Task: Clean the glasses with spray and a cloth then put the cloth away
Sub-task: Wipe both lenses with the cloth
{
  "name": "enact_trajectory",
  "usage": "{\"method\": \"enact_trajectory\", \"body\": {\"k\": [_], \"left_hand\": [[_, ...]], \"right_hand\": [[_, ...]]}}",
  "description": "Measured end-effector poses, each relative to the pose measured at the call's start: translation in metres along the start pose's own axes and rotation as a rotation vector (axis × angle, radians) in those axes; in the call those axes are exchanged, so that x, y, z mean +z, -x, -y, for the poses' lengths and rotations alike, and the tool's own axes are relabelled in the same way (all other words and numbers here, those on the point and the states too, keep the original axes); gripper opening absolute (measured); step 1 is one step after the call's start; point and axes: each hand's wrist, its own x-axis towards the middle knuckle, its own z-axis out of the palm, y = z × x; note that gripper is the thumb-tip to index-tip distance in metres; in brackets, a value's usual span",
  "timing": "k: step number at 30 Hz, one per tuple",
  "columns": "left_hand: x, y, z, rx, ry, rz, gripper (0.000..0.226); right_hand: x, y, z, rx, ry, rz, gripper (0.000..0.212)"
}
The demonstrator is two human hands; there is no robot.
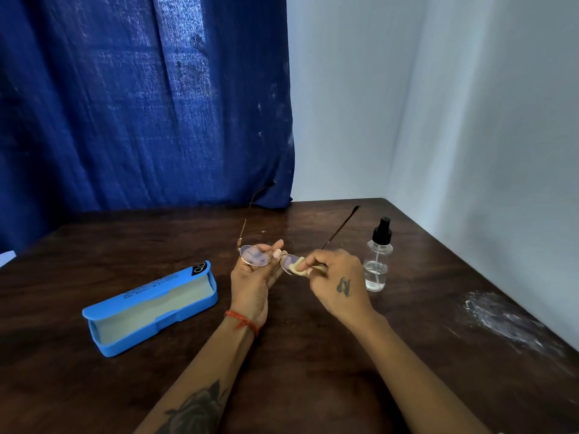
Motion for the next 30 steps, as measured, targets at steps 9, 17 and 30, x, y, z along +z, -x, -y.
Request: {"method": "enact_trajectory", "body": {"k": [9,17,30], "left_hand": [[0.000,0.001,0.002,0.018,0.007,0.005,0.018],[0.004,0.002,0.000,-0.044,0.002,0.006,0.016],[0.005,0.006,-0.003,-0.018,-0.023,0.001,0.015]], "right_hand": [[0.010,0.004,0.005,-0.170,0.111,0.052,0.032],[0.000,-0.001,0.000,-0.034,-0.008,-0.081,0.022],[0.009,0.002,0.001,-0.165,0.041,0.075,0.032]]}}
